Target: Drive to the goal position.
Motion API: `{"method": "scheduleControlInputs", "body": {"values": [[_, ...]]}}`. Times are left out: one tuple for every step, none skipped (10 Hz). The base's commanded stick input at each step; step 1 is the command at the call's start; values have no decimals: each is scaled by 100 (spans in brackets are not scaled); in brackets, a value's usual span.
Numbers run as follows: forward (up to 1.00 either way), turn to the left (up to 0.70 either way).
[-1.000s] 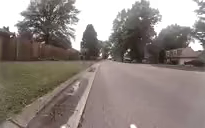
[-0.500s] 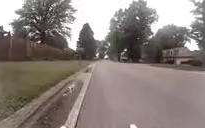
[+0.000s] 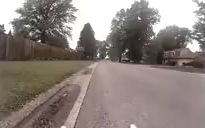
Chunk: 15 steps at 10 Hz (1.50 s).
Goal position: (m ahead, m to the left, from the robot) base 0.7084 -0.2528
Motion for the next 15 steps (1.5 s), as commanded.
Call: {"method": "scheduleControlInputs", "body": {"values": [[70,0],[70,0],[70,0],[70,0],[70,0],[70,0],[70,0],[70,0],[70,0],[70,0],[70,0],[70,0],[70,0],[70,0],[70,0]]}}
